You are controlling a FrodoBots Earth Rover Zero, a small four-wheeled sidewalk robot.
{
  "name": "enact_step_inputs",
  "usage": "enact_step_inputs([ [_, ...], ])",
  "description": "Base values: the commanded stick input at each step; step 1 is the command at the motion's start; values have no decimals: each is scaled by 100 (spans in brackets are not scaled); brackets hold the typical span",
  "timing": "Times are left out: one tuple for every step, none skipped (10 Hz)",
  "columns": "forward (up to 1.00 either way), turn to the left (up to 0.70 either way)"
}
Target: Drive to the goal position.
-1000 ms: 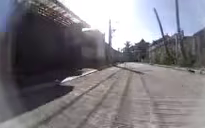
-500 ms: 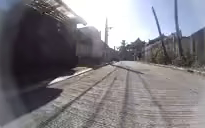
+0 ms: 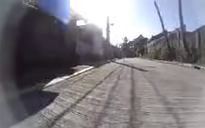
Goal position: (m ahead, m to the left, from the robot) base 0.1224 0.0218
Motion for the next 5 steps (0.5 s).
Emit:
enact_step_inputs([
  [85,-10],
  [85,-8],
  [85,-6],
  [85,-4],
  [85,-3],
])
